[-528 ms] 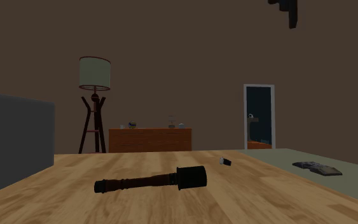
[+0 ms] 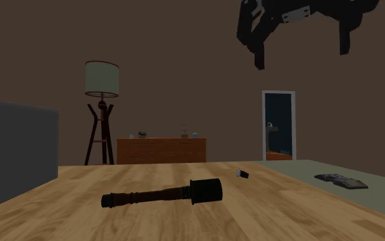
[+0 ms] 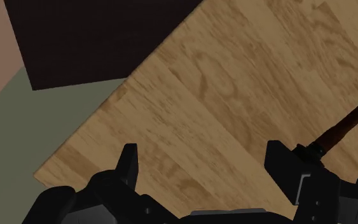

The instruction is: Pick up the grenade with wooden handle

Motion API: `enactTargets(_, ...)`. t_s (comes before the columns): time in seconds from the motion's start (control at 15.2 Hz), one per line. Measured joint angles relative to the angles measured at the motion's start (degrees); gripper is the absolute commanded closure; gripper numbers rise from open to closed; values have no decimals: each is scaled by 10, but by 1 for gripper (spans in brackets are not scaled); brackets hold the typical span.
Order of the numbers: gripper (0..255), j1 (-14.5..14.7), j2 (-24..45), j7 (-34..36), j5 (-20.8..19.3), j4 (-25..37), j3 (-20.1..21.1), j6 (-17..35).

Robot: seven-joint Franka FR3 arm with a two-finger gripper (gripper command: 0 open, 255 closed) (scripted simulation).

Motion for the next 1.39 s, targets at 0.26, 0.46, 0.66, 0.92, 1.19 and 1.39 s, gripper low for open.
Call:
enactTargets(0.26, 0, -2, 15, 95, 44, -17, 66, 41)
enactTargets(0.46, 0, -5, 39, 168, 75, -22, 120, 78)
enactTargets(0.66, 0, -13, 71, 239, 101, -24, 176, 122)
enactTargets(0.92, 0, -42, 142, 338, 114, 7, 254, 176)
enactTargets(1.19, 0, -84, 221, 442, 103, 40, 335, 233)
enactTargets(1.39, 0, -131, 301, 533, 65, 71, 407, 280)
